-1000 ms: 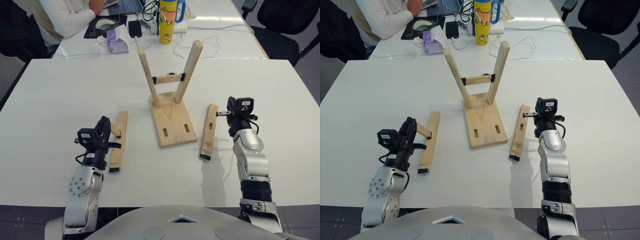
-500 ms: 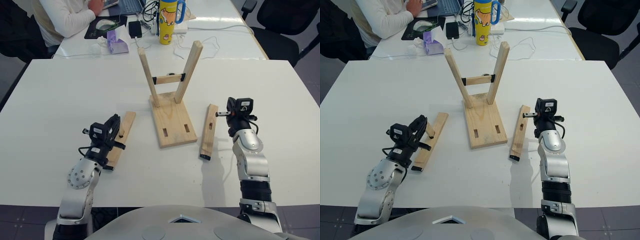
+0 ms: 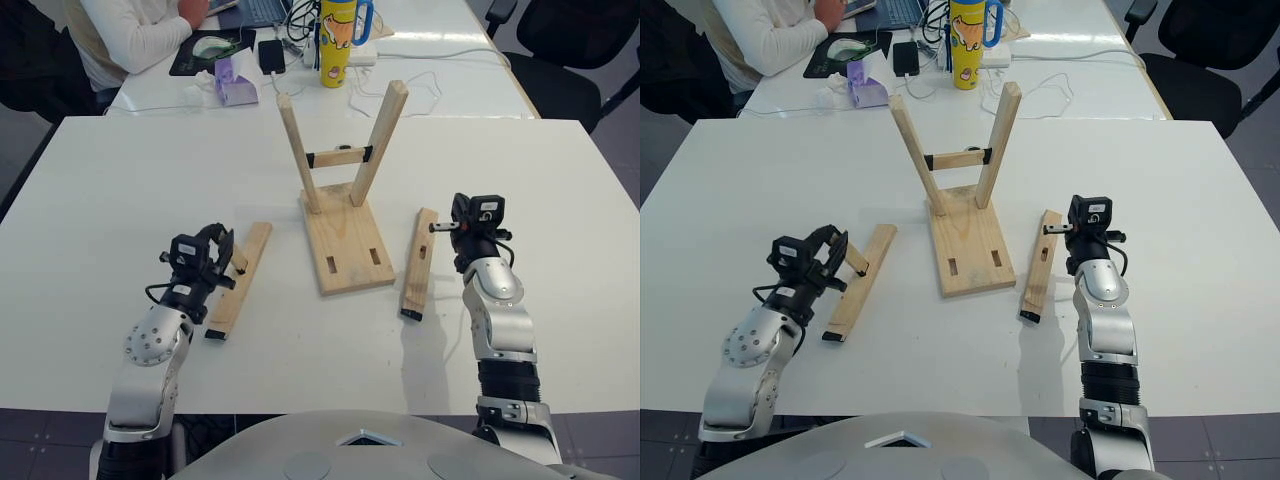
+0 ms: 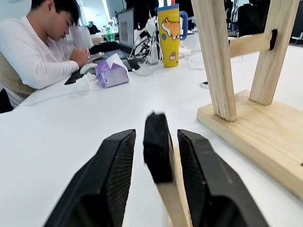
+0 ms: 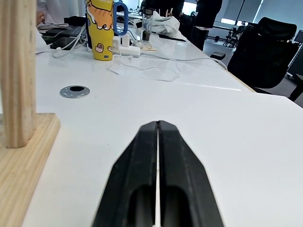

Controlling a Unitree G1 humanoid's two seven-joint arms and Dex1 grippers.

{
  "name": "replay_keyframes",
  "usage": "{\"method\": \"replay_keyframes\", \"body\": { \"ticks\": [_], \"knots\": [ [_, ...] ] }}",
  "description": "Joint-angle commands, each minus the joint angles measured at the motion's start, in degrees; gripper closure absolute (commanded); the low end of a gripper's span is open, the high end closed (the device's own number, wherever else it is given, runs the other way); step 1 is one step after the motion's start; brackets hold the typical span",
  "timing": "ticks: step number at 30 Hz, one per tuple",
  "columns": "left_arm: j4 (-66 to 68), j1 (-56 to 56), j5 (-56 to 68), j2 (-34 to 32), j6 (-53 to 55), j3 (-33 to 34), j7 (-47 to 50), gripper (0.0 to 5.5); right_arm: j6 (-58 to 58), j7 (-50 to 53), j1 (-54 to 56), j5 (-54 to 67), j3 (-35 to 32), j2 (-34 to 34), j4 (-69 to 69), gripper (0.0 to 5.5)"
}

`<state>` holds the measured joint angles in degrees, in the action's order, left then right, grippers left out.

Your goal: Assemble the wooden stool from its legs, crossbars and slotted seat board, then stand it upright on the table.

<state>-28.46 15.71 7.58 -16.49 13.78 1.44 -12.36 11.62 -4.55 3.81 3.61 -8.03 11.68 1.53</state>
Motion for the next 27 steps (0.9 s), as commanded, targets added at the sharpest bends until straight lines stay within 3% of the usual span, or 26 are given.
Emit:
{"method": "replay_keyframes", "body": {
  "ticks": [1,4,16,23,27],
  "knots": [
    [-5.2,-5.3,1.7,0.4,3.2,1.7,1.0,3.87,-0.4,0.2,0.1,-0.2,0.2,-0.4,-0.3,5.5],
    [-8.4,-9.9,4.3,0.3,7.5,3.3,1.4,3.87,-0.6,0.2,-0.1,-0.4,0.3,-0.6,-0.5,5.5],
    [-7.9,-30.9,19.7,0.0,23.9,14.5,5.5,5.47,-0.2,-0.1,-0.9,-0.5,0.9,-1.2,0.2,5.5],
    [-2.9,-20.0,17.8,0.8,25.4,8.0,3.5,5.47,0.9,0.1,-1.4,0.4,0.7,-2.0,1.3,5.5],
    [6.0,-13.2,16.0,1.9,20.2,5.3,0.0,5.47,2.1,0.2,-1.4,1.0,0.7,-2.5,2.4,5.5]
  ]
}}
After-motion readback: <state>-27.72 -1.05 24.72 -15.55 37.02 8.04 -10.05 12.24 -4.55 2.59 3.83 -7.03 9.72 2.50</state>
